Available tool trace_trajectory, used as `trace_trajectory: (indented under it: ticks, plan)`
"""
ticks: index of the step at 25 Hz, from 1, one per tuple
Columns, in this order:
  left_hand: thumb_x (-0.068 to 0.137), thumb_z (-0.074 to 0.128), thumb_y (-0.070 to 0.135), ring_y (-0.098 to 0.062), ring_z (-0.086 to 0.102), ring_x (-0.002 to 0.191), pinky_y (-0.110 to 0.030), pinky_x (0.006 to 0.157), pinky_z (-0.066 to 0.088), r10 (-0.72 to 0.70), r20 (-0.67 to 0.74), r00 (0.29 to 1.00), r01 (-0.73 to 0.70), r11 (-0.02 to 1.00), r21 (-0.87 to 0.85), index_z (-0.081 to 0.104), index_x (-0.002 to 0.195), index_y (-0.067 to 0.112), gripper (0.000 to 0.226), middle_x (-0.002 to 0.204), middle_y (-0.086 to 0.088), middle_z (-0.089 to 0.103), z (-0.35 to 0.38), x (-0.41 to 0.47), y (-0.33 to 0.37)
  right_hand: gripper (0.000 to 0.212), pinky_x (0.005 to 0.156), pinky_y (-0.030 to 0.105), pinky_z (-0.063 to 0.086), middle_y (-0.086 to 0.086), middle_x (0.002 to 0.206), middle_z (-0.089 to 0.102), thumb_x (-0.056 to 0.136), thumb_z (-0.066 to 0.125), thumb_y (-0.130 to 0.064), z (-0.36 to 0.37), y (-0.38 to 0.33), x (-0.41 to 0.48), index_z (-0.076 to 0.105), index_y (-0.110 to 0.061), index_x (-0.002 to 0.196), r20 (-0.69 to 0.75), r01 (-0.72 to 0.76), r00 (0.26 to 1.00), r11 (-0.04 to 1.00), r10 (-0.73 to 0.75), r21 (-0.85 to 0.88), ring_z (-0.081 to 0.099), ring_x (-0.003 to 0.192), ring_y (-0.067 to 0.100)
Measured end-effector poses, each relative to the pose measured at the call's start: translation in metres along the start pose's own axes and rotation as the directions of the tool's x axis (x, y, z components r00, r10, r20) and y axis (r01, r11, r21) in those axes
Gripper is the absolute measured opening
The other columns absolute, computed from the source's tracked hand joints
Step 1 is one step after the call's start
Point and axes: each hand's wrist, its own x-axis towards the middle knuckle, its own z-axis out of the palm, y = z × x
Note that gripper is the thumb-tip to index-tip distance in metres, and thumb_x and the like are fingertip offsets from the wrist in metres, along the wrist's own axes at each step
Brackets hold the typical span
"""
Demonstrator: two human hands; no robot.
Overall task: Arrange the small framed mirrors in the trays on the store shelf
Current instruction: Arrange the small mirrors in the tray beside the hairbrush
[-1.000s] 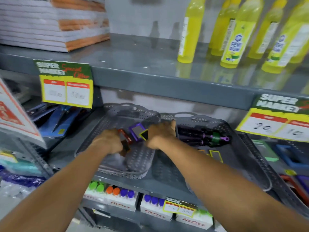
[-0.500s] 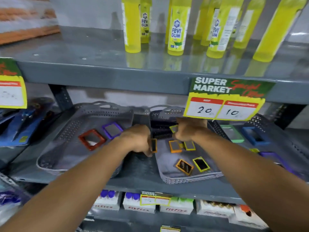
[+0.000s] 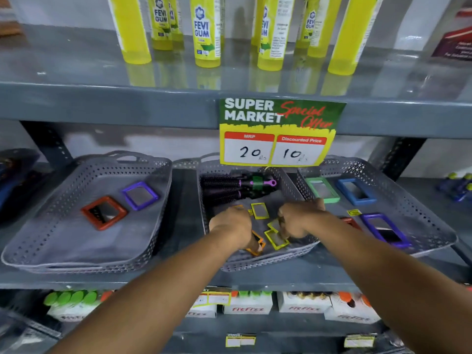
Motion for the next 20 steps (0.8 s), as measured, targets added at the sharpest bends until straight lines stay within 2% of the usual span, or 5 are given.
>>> trace_trajectory:
  ticks: [3,10,13,17,20]
  plan:
    - [0.063,0.082,0.053,-0.023,0.063,0.104,-0.033,0.075,0.051,-0.076,0.018,0.997,0.076,0.997,-0.017,0.056,0.116,0.016,0.070,0.115,-0.001,0.062,0.007,-0.001,0.012,0.025,0.102,0.057,0.027,0.004,0.120,0.065,0.082,0.067,-0.034,0.012,0.000,0.004,0.062,-0.022,0.104,-0.005,-0.011,1.000,1.000,0.011,0.005,0.057,0.114,0.033]
    - [0.084,0.069,0.023,-0.030,0.059,0.115,-0.041,0.085,0.051,-0.127,-0.026,0.992,0.127,0.992,0.014,0.058,0.121,0.013,0.040,0.127,-0.009,0.059,0.021,0.003,0.019,0.023,0.094,0.052,0.026,0.000,0.096,0.063,0.081,0.066,-0.036,0.022,-0.004,0.001,0.061,-0.021,0.097,-0.027,0.023,0.999,0.999,-0.022,0.029,0.058,0.105,0.029]
    - [0.088,0.063,0.017,-0.030,0.057,0.117,-0.040,0.087,0.050,-0.125,-0.029,0.992,0.125,0.992,0.016,0.058,0.122,0.012,0.034,0.129,-0.010,0.059,0.023,0.005,0.019,0.024,0.096,0.055,0.022,0.003,0.103,0.064,0.082,0.063,-0.036,0.021,-0.006,0.001,0.061,-0.021,0.100,-0.014,0.033,0.999,0.999,-0.032,0.035,0.057,0.107,0.031]
    - [0.087,0.066,0.021,-0.028,0.059,0.115,-0.039,0.084,0.050,-0.138,-0.020,0.990,0.139,0.990,0.018,0.058,0.121,0.015,0.036,0.127,-0.006,0.060,0.022,0.003,0.020,0.027,0.103,0.059,0.019,0.006,0.109,0.064,0.085,0.062,-0.038,0.019,-0.006,-0.001,0.061,-0.019,0.103,0.021,0.049,0.999,0.999,-0.049,0.012,0.056,0.108,0.031]
    - [0.076,0.071,0.043,-0.025,0.063,0.099,-0.032,0.071,0.049,-0.159,0.016,0.987,0.159,0.987,-0.004,0.060,0.113,0.019,0.045,0.104,-0.002,0.061,0.018,0.000,0.021,0.035,0.098,0.047,0.035,0.007,0.111,0.063,0.083,0.067,-0.035,0.008,0.000,-0.002,0.059,-0.017,0.112,0.036,0.150,0.987,0.982,-0.155,0.113,0.055,0.100,0.030]
